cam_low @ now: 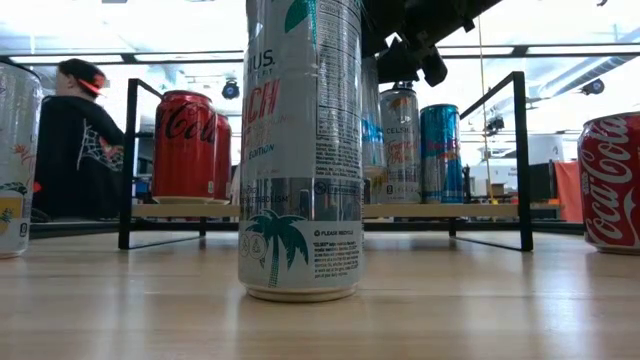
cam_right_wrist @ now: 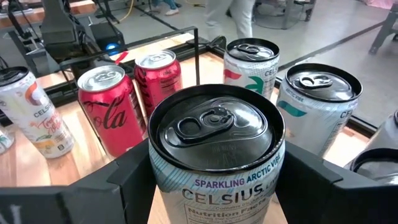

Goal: Place canned beverage on shelf
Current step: Put the white and blue soda can on the shelf aligned with the other white and blue soda can

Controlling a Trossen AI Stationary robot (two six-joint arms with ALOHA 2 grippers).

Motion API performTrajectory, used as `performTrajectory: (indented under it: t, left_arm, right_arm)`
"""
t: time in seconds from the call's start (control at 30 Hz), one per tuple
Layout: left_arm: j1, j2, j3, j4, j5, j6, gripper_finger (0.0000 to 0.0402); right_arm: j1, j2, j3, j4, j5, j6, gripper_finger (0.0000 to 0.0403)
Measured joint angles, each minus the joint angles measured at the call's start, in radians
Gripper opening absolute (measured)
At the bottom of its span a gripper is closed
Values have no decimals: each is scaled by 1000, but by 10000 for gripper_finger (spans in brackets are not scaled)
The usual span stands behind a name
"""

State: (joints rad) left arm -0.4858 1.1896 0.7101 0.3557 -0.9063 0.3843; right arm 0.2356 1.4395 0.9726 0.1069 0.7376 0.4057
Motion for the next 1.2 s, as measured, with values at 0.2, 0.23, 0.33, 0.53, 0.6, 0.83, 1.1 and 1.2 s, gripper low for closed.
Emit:
performTrajectory:
  t: [0.2, 0.23, 0.33, 0.53, 0.6, 0.83, 1.1, 1.2]
  left_arm:
    - [0, 0, 0, 0, 0, 0, 224]
    - [0, 0, 0, 0, 0, 0, 224]
    - [0, 0, 0, 0, 0, 0, 224]
    - [0, 0, 0, 0, 0, 0, 224]
    - [0, 0, 0, 0, 0, 0, 224]
    - [0, 0, 0, 0, 0, 1, 224]
    - [0, 0, 0, 0, 0, 1, 224]
    - [0, 0, 0, -1, 0, 1, 224]
  right_arm:
    - [-3, 5, 0, -1, -3, 3, 249]
    - [-4, 5, 0, -1, -2, 2, 249]
    - [-6, 5, 0, -4, -2, 3, 249]
    - [-6, 5, 0, -9, -2, 3, 249]
    - [-6, 5, 0, -22, -2, 6, 249]
    - [-7, 5, 0, -25, -2, 6, 249]
    - [-10, 5, -4, -23, -2, 28, 249]
    - [-10, 5, -12, -26, -2, 33, 249]
